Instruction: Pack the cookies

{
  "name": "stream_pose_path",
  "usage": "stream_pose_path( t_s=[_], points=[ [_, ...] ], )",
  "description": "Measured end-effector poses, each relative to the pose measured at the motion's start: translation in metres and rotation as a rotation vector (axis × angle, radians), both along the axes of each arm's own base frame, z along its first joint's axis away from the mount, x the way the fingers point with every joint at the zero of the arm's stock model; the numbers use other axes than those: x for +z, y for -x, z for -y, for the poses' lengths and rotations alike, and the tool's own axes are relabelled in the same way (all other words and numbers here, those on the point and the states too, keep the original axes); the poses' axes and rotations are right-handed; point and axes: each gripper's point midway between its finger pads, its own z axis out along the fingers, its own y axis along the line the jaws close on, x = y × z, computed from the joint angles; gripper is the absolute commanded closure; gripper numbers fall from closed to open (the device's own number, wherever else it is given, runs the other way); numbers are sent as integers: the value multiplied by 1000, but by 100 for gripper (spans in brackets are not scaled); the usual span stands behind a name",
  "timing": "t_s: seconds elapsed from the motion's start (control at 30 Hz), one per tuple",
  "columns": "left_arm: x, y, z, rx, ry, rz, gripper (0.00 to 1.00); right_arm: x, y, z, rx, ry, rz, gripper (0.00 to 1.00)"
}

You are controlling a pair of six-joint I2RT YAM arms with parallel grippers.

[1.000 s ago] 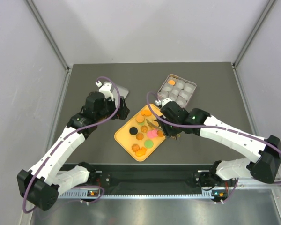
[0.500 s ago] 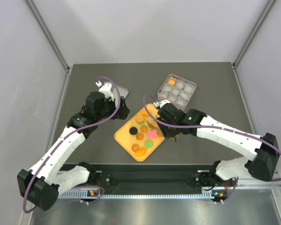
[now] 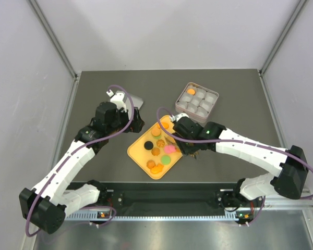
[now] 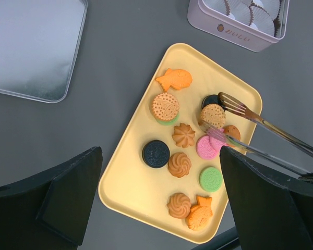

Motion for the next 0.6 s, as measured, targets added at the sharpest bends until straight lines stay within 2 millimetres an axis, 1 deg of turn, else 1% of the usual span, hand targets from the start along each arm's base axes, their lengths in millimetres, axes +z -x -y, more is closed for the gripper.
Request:
stream_pose_path(
  t_s=[0.2,0.27,0.37,0.4,0.5,0.6],
  points=[
    [0,0,0,0,0,0,1,-2,0,0,1,12,-1,54],
    [0,0,0,0,0,0,1,-3,1,0,1,18,-2,56],
    [0,0,0,0,0,0,1,-5,1,0,2,25,-5,62],
    [0,0,0,0,0,0,1,-5,1,0,3,26,-6,65],
    [0,0,0,0,0,0,1,-5,1,0,5,29,-4,70],
    [0,0,0,0,0,0,1,-5,2,2,5,37,-5,73]
  ],
)
